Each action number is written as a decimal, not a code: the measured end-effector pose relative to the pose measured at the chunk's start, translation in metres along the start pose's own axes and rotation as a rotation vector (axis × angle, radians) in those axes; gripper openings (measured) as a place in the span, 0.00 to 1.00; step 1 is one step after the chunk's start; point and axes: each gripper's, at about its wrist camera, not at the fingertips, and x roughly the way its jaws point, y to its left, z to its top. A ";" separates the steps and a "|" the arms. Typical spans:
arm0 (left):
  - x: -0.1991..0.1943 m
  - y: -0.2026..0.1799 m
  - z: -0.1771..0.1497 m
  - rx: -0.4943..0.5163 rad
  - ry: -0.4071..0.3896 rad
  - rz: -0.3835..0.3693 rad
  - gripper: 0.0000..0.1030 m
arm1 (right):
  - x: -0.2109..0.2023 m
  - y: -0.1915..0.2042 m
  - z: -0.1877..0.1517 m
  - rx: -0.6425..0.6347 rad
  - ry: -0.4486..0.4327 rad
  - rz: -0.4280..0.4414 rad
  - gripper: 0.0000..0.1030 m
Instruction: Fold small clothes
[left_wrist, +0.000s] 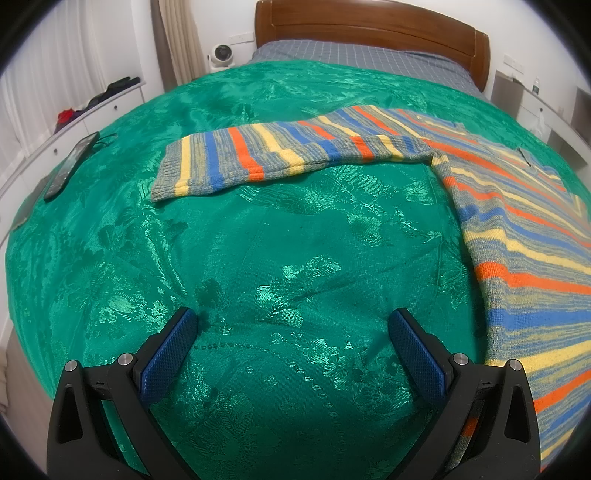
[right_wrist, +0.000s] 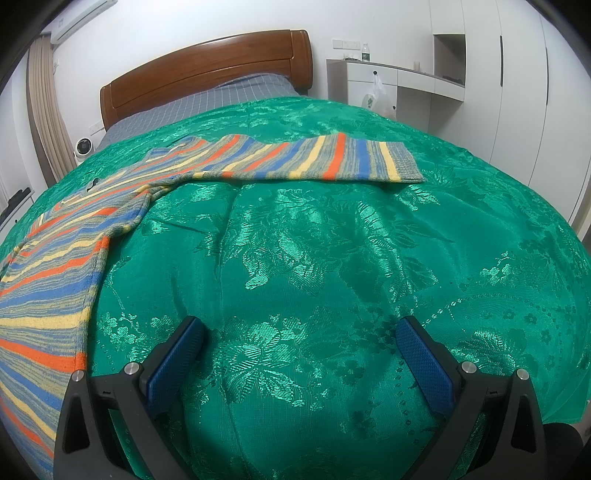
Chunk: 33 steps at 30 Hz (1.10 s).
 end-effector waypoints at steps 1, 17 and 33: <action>0.000 0.001 0.000 0.000 0.000 0.000 1.00 | 0.000 0.000 0.000 0.000 0.000 0.000 0.99; 0.000 0.000 0.000 0.002 -0.001 0.000 1.00 | -0.004 -0.001 0.011 -0.025 0.048 0.011 0.99; 0.002 0.002 0.003 0.004 -0.002 0.008 1.00 | 0.083 -0.186 0.179 0.501 0.257 0.268 0.63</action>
